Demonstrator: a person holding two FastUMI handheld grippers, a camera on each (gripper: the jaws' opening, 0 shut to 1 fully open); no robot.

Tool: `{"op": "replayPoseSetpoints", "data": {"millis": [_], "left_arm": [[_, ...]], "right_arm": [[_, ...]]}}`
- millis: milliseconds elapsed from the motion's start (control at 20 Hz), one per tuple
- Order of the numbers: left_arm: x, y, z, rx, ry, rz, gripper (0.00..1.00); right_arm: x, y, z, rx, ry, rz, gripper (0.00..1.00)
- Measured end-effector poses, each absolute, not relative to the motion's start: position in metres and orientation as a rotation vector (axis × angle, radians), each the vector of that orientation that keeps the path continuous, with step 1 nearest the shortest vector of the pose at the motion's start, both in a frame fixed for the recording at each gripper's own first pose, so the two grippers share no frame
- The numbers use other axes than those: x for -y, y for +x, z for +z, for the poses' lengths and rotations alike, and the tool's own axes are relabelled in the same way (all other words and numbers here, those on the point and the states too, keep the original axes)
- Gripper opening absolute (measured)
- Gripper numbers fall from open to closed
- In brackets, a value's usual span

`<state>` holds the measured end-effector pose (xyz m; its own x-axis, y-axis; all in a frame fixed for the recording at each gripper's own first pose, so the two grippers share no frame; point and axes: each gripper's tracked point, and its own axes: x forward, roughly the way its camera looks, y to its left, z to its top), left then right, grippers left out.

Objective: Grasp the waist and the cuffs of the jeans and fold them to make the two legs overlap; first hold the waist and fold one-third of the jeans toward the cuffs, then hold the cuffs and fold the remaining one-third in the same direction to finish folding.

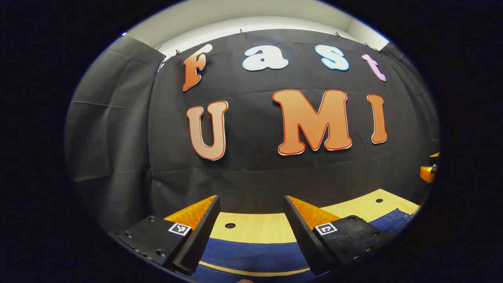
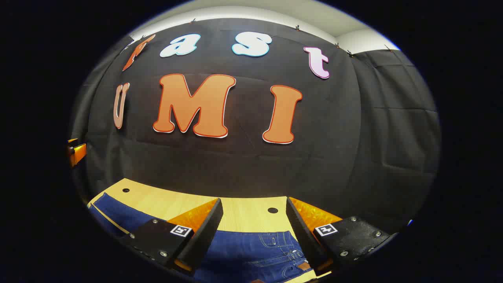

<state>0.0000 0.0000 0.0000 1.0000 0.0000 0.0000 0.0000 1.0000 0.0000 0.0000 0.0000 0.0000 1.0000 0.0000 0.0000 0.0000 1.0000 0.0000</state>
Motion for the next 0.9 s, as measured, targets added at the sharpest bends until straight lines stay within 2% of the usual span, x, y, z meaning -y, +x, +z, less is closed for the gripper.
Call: {"op": "replayPoseSetpoints", "data": {"millis": [750, 900], "left_arm": [[-0.01, -0.015, 0.007, 0.039, 0.018, 0.023, 1.0], [-0.012, -0.019, -0.001, 0.016, 0.004, 0.023, 0.98]], "right_arm": [[-0.008, -0.006, 0.0, 0.006, 0.009, 0.036, 0.98], [-0.01, -0.006, -0.001, -0.001, 0.005, 0.048, 0.98]]}}
